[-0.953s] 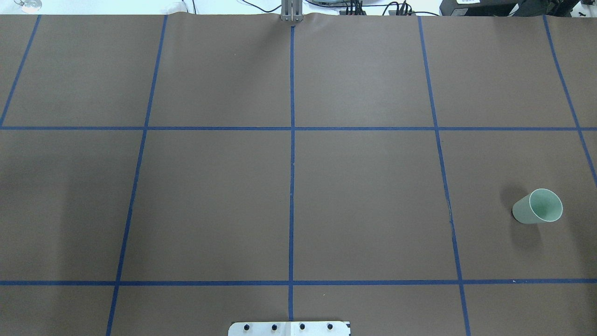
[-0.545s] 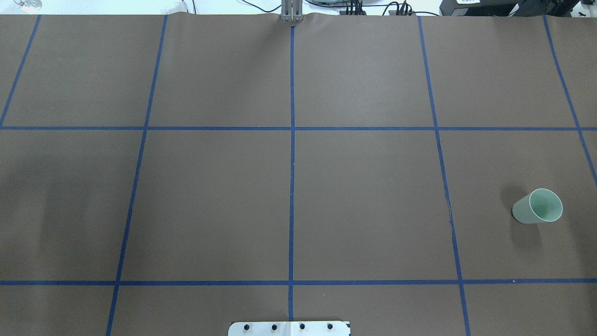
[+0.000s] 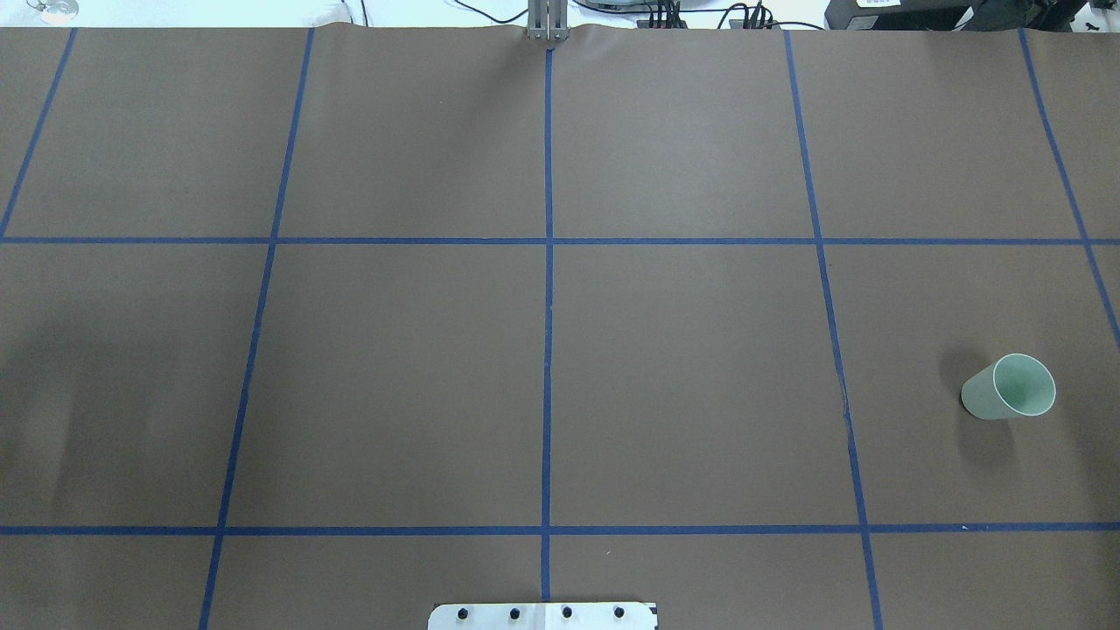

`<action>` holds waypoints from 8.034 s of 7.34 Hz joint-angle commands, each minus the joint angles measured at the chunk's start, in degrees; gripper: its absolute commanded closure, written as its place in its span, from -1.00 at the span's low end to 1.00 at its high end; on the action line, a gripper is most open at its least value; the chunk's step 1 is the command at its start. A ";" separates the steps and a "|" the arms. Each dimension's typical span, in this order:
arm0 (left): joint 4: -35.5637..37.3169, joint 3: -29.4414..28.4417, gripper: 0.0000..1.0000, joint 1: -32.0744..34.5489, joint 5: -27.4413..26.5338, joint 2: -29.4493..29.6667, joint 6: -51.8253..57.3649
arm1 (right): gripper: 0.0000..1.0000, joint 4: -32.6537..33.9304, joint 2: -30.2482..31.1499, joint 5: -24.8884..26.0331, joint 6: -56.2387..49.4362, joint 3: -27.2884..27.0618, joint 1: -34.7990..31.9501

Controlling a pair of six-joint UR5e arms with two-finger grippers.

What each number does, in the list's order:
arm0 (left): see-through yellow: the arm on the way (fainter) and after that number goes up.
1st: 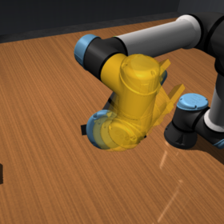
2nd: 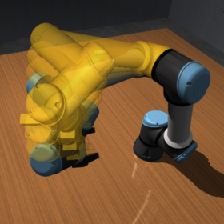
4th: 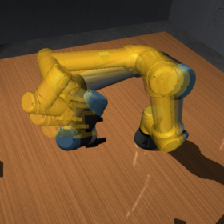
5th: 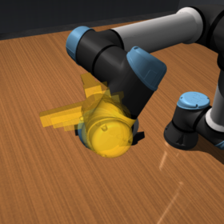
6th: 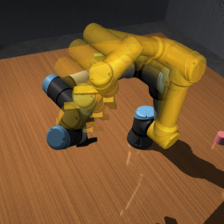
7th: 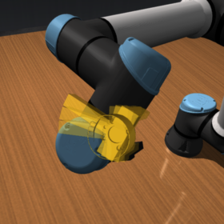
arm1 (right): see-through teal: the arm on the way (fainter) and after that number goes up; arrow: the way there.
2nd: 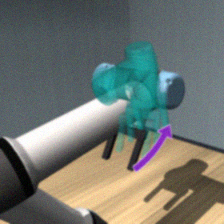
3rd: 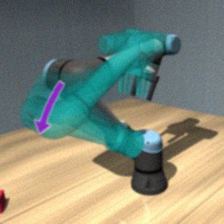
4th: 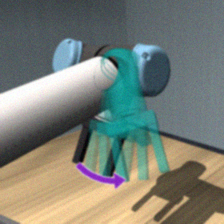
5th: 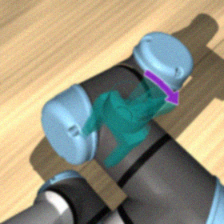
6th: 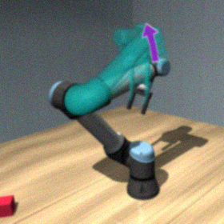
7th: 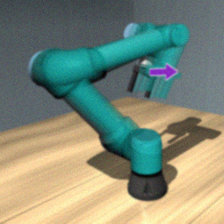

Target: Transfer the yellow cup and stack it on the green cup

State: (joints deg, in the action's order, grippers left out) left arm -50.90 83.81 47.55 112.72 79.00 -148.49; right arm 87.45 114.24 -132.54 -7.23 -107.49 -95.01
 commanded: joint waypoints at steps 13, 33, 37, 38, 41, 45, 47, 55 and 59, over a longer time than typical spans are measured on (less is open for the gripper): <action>-10.53 -17.53 -1.00 -3.34 11.03 -0.51 -0.66 | -1.00 0.00 -0.77 -0.26 -0.24 0.08 0.09; -23.04 -9.81 0.09 24.13 -40.92 -6.41 34.46 | -1.00 0.09 -1.65 -0.35 0.20 0.52 0.09; -52.64 -10.24 0.09 24.43 -53.46 -7.46 51.25 | -1.00 -7.44 -2.62 -0.18 0.29 2.97 0.09; -60.73 -10.42 0.09 24.43 -55.22 -7.55 57.29 | -1.00 -10.51 -2.53 0.00 0.11 3.59 0.09; -80.97 -10.42 0.09 24.52 -55.85 -7.37 74.09 | -1.00 -12.20 -2.62 -0.09 0.11 4.48 0.09; -99.70 -10.33 0.09 24.78 -55.15 -7.20 86.93 | -1.00 -13.35 -4.28 0.00 0.29 4.39 0.09; -107.00 -10.16 0.09 24.70 -52.36 -6.41 92.14 | -1.00 -13.45 -5.16 0.09 0.29 4.22 0.09; -130.94 2.89 0.21 24.78 -22.09 -1.04 106.64 | -1.00 -13.36 -6.31 -0.26 0.46 4.65 0.09; -131.03 14.88 0.19 24.61 -9.23 5.60 107.36 | -1.00 -13.36 -7.62 -0.35 1.78 3.78 0.09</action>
State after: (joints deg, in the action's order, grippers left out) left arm -181.79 95.63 72.21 98.07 80.99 -41.21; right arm 74.09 107.24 -132.86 -5.83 -103.29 -94.92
